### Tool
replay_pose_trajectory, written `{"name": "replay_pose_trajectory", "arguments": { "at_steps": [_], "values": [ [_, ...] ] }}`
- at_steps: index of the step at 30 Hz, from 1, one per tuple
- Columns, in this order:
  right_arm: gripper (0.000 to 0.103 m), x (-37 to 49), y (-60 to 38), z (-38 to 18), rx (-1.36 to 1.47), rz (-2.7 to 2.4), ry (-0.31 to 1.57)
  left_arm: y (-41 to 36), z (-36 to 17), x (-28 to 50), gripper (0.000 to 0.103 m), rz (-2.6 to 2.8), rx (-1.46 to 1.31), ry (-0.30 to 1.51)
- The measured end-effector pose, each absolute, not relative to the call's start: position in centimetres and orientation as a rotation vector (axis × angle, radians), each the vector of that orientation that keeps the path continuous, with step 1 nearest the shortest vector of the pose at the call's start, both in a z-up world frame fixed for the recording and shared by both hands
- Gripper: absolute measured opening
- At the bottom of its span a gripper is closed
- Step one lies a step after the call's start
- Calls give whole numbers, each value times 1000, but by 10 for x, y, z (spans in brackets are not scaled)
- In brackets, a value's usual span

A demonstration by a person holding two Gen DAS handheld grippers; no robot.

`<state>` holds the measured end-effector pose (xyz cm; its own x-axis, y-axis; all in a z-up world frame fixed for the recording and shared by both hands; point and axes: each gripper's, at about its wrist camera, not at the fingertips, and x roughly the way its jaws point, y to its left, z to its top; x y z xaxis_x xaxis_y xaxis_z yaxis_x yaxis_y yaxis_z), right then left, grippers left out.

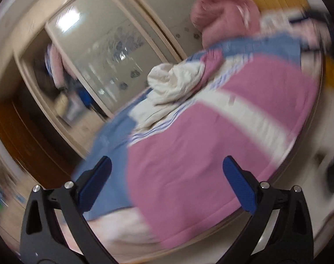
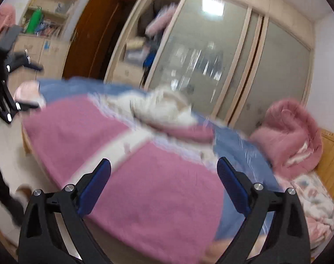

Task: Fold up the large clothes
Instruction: 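Move both grippers to the pink jacket hem and close on it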

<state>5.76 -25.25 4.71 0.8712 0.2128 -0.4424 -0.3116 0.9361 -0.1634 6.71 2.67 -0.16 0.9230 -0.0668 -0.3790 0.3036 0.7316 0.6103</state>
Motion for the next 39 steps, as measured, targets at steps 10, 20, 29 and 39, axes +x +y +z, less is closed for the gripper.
{"name": "replay_pose_trajectory", "arguments": {
  "at_steps": [10,20,29,39],
  "values": [
    [81,183,-427,8,409,475,805,168,4,134,101,-261,68,688],
    [62,207,-433,-54,544,671,1006,201,-11,196,101,-430,-153,825],
    [52,182,-434,-73,600,786,1135,210,-53,239,101,-607,-250,1012],
    [28,174,-395,-67,594,976,1191,210,-72,235,101,-768,-346,1114]
  ]
}}
